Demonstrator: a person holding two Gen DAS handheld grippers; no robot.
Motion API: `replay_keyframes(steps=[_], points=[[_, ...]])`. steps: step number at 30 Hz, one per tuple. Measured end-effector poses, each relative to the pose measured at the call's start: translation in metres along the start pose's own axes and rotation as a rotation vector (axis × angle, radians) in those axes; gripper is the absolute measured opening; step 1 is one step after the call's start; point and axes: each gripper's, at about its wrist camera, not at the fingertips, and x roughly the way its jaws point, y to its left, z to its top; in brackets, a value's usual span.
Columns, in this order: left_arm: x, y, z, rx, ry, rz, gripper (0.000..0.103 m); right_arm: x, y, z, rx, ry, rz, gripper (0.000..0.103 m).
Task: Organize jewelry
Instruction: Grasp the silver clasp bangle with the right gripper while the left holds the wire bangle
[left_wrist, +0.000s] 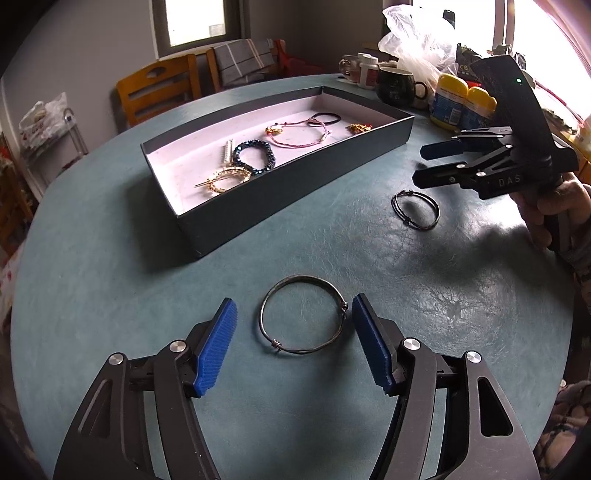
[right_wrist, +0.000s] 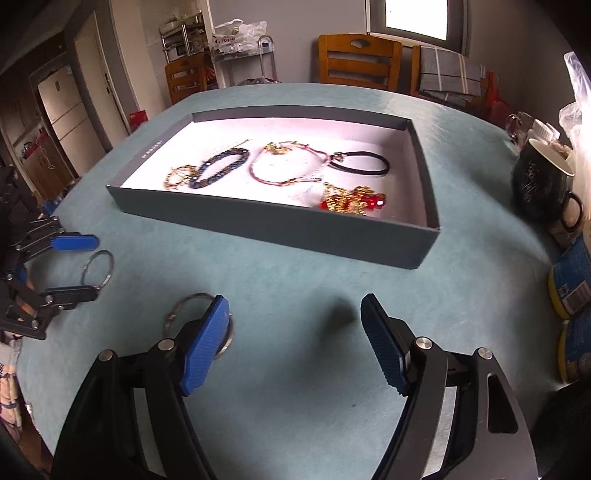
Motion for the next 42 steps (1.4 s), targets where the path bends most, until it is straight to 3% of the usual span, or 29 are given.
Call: replay_keyframes(steps=[3,6,16,23,25,31,42], points=[[0.005,0.001,0.006,0.013,0.002,-0.006,0.067,-0.003,0.020,-0.008,-0.035,0.003,0.022,0.076],[0.003,-0.006,0.005,0.050,-0.008,-0.025,0.051,-0.005,0.036,-0.015,-0.077,0.004,0.028,0.079],[-0.013,-0.003,0.002,0.018,-0.060,0.017,0.051,-0.015,0.044,-0.020,-0.107,-0.007,0.063,0.083],[-0.024,-0.001,0.004,0.005,-0.088,0.020,0.051,0.003,0.057,-0.011,-0.128,0.024,0.056,0.083],[-0.024,-0.004,0.003,0.015,-0.086,0.014,0.051,0.009,0.060,-0.007,-0.134,0.035,0.047,0.080],[-0.022,-0.005,0.000,0.007,-0.082,0.014,0.051,0.007,0.067,-0.007,-0.183,0.018,0.045,0.047],[-0.022,-0.003,0.000,-0.005,-0.084,0.016,0.051,-0.008,0.066,-0.013,-0.202,-0.014,0.043,0.045]])
